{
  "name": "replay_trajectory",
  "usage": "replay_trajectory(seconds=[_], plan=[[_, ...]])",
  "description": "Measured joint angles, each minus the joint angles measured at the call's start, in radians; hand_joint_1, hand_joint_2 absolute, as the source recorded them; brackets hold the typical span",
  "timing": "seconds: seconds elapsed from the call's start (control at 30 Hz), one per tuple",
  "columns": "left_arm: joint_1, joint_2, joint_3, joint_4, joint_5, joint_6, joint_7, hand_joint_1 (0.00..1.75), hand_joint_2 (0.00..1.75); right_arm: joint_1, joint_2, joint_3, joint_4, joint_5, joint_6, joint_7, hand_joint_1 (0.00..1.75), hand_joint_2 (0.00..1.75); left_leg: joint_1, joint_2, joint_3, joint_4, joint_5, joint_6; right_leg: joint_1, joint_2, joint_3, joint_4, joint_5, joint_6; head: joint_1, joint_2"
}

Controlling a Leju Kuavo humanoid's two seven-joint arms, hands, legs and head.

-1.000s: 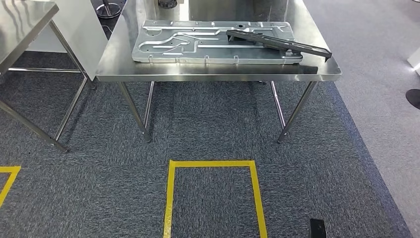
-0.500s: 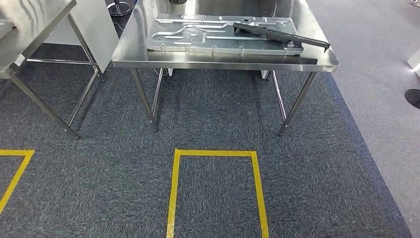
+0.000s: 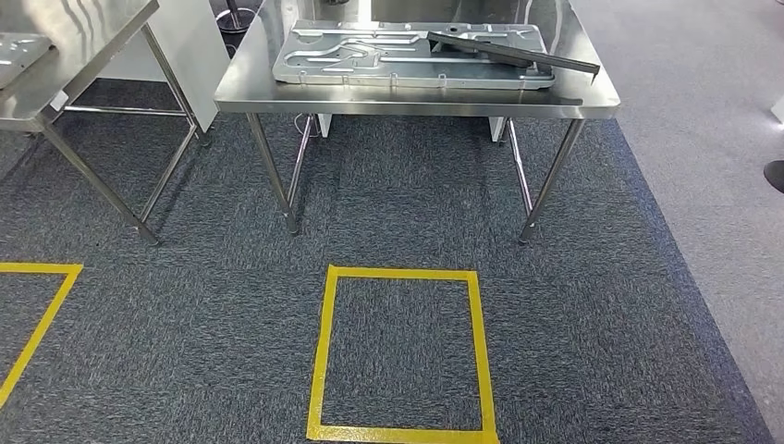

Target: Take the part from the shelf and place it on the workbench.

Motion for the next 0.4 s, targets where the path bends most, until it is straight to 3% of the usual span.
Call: replay_trajectory(seconds=[0.03, 0.1, 0.13, 0.17, 0.2, 0.27, 0.33, 0.4], plan=[[0.000, 0.000, 0.000, 0.000, -0.001, 0.002, 0.000, 0.00, 0.44, 0.000, -0.004, 0.001, 0.002, 0.000, 0.001, -0.002, 0.00, 1.75, -0.001, 0.000, 0.045, -0.062, 0.015, 0.005, 0.000, 0.000, -0.005, 0.004, 0.002, 0.001, 0.000, 0.000], [-0.002, 0.000, -0.002, 0.000, -0.004, 0.009, 0.000, 0.00, 1.31, -0.001, -0.010, 0.004, 0.006, 0.001, 0.001, -0.006, 0.00, 0.87, -0.008, 0.002, 0.121, -0.173, 0.019, 0.017, 0.002, -0.002, -0.011, 0.010, 0.003, 0.007, 0.000, 0.000], [-0.003, 0.001, -0.003, 0.000, -0.006, 0.011, 0.000, 0.00, 1.75, -0.001, -0.011, 0.005, 0.008, 0.002, 0.001, -0.009, 0.00, 0.44, -0.011, 0.002, 0.137, -0.201, 0.012, 0.022, 0.003, -0.004, -0.013, 0.012, 0.004, 0.011, 0.000, 0.000], [-0.003, 0.001, -0.004, 0.000, -0.006, 0.013, 0.000, 0.00, 1.75, -0.002, -0.012, 0.006, 0.010, 0.006, 0.002, -0.016, 0.00, 0.00, -0.013, 0.002, 0.141, -0.215, 0.008, 0.027, 0.004, -0.005, -0.016, 0.013, 0.006, 0.017, 0.000, 0.000], [-0.001, 0.001, -0.005, 0.000, -0.006, 0.014, 0.000, 0.00, 1.75, -0.003, -0.012, 0.010, 0.011, 0.012, 0.004, -0.027, 0.00, 0.00, -0.010, 0.002, 0.140, -0.223, 0.010, 0.033, 0.004, -0.005, -0.018, 0.014, 0.007, 0.022, 0.000, 0.000], [0.003, 0.000, -0.006, 0.000, -0.005, 0.015, 0.001, 0.00, 1.75, -0.006, -0.012, 0.019, 0.012, 0.029, 0.006, -0.059, 0.00, 0.87, -0.005, 0.002, 0.138, -0.237, 0.019, 0.046, 0.002, 0.002, -0.034, 0.043, -0.014, 0.033, 0.000, 0.000], [0.003, -0.001, -0.006, 0.000, 0.002, 0.006, 0.005, 0.00, 1.75, -0.006, -0.009, 0.030, 0.013, 0.040, 0.008, -0.090, 0.00, 1.75, -0.005, 0.002, 0.132, -0.243, 0.027, 0.055, -0.004, 0.013, -0.085, 0.149, -0.076, 0.042, 0.000, 0.000], [0.002, -0.001, -0.006, 0.000, 0.009, -0.006, 0.008, 0.00, 1.75, -0.007, -0.006, 0.037, 0.014, 0.045, 0.014, -0.120, 0.00, 1.75, -0.006, 0.001, 0.126, -0.242, 0.029, 0.058, -0.009, 0.015, -0.139, 0.260, -0.126, 0.047, 0.000, 0.000]])
